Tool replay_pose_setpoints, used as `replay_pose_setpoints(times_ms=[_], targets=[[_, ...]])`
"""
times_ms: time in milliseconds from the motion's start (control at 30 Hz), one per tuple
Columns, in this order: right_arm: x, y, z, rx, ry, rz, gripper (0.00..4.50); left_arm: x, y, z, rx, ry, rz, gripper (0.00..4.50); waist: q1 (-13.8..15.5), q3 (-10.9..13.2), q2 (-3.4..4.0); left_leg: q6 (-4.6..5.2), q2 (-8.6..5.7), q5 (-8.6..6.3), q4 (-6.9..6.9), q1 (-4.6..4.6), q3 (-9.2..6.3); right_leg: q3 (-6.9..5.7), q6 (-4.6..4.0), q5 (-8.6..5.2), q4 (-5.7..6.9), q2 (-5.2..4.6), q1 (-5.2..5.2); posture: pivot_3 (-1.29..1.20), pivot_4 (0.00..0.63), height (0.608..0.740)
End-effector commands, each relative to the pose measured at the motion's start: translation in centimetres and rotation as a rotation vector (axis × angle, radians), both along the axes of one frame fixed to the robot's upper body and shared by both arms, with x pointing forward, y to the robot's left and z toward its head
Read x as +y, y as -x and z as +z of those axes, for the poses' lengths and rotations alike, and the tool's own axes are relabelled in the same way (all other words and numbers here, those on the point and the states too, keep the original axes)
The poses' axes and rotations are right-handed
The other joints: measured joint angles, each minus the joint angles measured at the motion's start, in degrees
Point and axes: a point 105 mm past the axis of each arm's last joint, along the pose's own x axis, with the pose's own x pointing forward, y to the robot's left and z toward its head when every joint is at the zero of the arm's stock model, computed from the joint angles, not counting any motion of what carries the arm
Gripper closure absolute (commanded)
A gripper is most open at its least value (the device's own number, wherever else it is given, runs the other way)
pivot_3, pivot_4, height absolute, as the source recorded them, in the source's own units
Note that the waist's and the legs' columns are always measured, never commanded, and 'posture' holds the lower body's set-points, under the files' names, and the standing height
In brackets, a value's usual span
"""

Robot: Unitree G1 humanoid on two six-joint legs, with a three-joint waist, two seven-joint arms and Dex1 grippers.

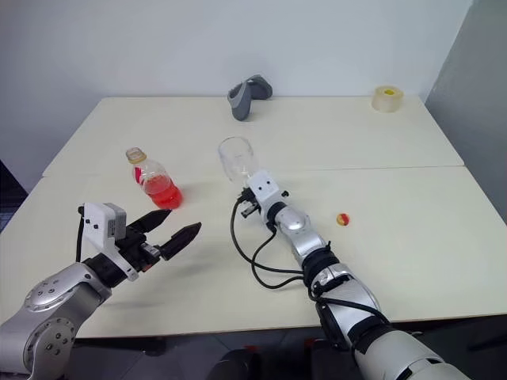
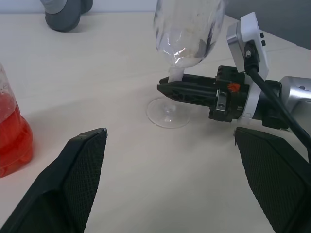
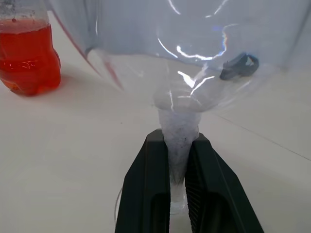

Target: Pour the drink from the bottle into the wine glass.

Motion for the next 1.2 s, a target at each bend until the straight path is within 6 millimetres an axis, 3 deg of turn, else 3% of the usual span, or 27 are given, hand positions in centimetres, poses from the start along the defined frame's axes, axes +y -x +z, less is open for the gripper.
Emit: replay_pose_setpoints(times_ms=[33,267,300,533,633,667,833,967,1067,1200], targets=[[2.0,1.0,-1.1,0.066,0.015,0.049,4.35,0.1,-0.1,0.7,-0.042,-0.019,-0.001,0.0,0.0,0.0,0.0,0.0,0.0,0.0,-0.01,0.01,0.0,0.0,0.0,0.0,0.0,0.0,0.0,0.0,0.15,0.74],[1.2,0.4,-0.9,0.072,0.018,0.02,4.35,-0.4,-0.4,0.8,-0.048,-0.018,-0.027,0.0,0.0,-0.01,0.0,0.0,0.0,0.0,-0.04,0.03,-0.01,-0.01,-0.01,0.0,0.0,0.0,0.01,0.0,0.15,0.74],[1.1,0.4,-0.8,0.074,0.012,0.021,3.62,-0.4,-0.4,0.8,-0.049,-0.02,-0.028,0.0,0.01,-0.01,-0.01,0.0,0.0,0.0,-0.04,0.03,-0.01,0.0,-0.01,0.0,0.0,0.0,0.02,0.0,0.15,0.74],[0.7,0.3,-0.3,0.072,-0.021,0.038,1.28,-0.1,-0.6,1.0,-0.053,-0.025,-0.022,0.0,0.0,0.07,0.05,-0.01,0.01,0.01,-0.12,-0.01,0.0,-0.01,-0.02,-0.01,-0.06,0.0,-0.05,0.0,0.15,0.74],[-0.4,0.9,0.3,0.03,-0.05,0.084,0.2,0.0,-0.4,0.8,-0.048,-0.026,-0.018,0.0,0.03,0.06,0.04,-0.01,0.02,0.0,-0.13,-0.02,-0.01,-0.02,-0.02,-0.01,-0.12,0.0,-0.02,0.0,0.15,0.74],[-0.9,1.3,0.8,0.012,-0.067,0.098,0.03,0.1,-0.4,0.8,-0.048,-0.026,-0.015,0.0,0.05,0.06,0.05,-0.01,0.03,0.0,-0.15,-0.02,-0.02,-0.02,-0.01,-0.01,-0.19,0.0,-0.01,0.0,0.15,0.74],[-2.9,3.4,2.6,-0.003,-0.103,0.15,0.03,0.7,-0.8,1.1,-0.056,-0.032,0.008,0.0,0.56,0.07,0.05,0.0,0.03,0.0,-0.13,-0.17,-0.02,-0.03,0.0,0.0,-0.29,-0.02,-0.05,0.0,0.15,0.74],[-6.6,5.9,2.2,0.058,-0.055,0.187,0.03,1.6,-1.1,0.9,-0.051,-0.012,0.062,0.0,0.66,0.08,0.06,0.01,0.06,-0.01,-0.16,-0.14,-0.11,-0.11,0.0,-0.01,-0.29,-0.01,-0.01,0.0,0.15,0.74],[-8.8,8.4,2.9,0.06,-0.023,0.241,0.03,3.6,-1.4,0.5,-0.056,-0.031,0.173,0.0,0.74,0.11,0.09,0.02,0.05,-0.01,-0.16,-0.15,-0.1,-0.11,0.01,-0.01,-0.32,-0.01,0.0,0.0,0.15,0.74],[-9.5,11.9,4.1,0.028,0.003,0.375,0.03,6.5,-1.8,0.2,-0.081,-0.071,0.358,0.0,0.42,0.18,0.06,0.02,0.1,-0.02,-0.18,-0.13,-0.07,-0.1,0.02,-0.02,-0.31,0.02,-0.02,0.0,0.15,0.74]])
